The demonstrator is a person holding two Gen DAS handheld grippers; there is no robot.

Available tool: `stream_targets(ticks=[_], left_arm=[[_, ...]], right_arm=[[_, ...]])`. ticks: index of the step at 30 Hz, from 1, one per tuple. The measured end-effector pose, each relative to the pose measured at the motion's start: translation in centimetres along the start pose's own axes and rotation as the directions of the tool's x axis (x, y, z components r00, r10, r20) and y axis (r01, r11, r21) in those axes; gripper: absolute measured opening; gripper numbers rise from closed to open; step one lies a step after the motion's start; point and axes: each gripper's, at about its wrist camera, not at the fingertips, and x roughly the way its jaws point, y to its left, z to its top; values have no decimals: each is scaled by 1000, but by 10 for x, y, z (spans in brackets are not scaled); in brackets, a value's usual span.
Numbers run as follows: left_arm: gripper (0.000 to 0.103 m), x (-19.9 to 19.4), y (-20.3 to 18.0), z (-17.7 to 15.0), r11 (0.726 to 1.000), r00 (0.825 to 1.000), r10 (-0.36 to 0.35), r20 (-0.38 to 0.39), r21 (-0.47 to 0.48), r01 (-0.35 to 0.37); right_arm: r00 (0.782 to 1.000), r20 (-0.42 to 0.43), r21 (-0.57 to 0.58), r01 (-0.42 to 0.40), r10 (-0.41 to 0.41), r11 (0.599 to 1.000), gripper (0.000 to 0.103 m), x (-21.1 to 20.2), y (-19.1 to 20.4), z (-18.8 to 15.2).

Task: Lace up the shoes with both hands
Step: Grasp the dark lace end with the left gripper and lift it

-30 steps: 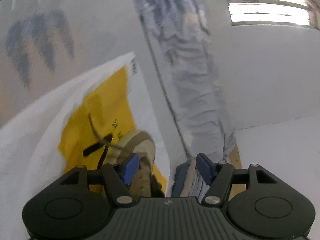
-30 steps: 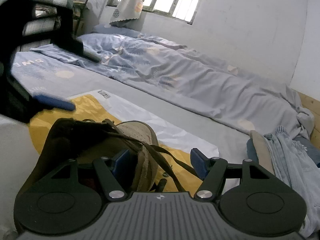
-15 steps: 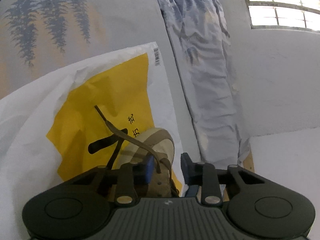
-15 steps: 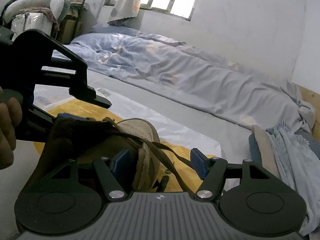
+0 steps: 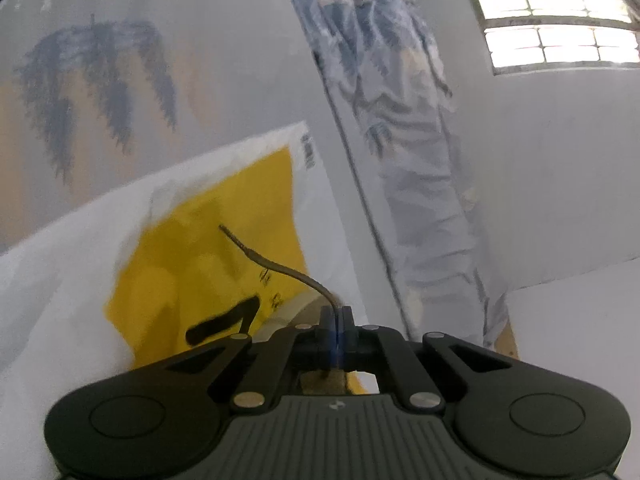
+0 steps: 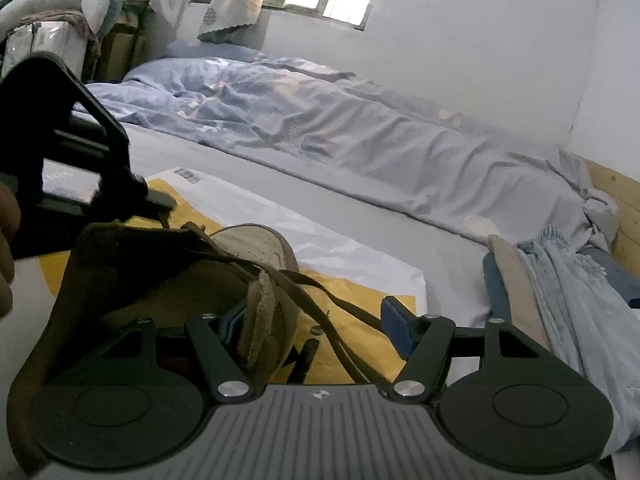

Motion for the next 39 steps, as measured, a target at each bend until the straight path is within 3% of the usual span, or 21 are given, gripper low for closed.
stream_targets(ticks=[6,14,26,33,39], left_arm=[[0,-12,-3,21,1000,997,-18,72,-6,18],[0,-32,9,66,999,979,25,201,-39,-17],[0,-71,28,113,994,931,109,347,-51,-98],[0,-89,37,127,984,908,176,380,-50,-170],[0,-108,45,140,977,875,211,436,-64,-204]], right_arm=[[1000,-5,-3,4,-4,1000,68,1,0,0],[1000,-9,-6,-1,1,1000,68,1,-2,0],[1000,-20,-11,7,-7,1000,68,5,0,3],[1000,-25,-14,12,-12,1000,68,9,1,5],[999,-29,-17,13,-13,1000,68,11,2,7]])
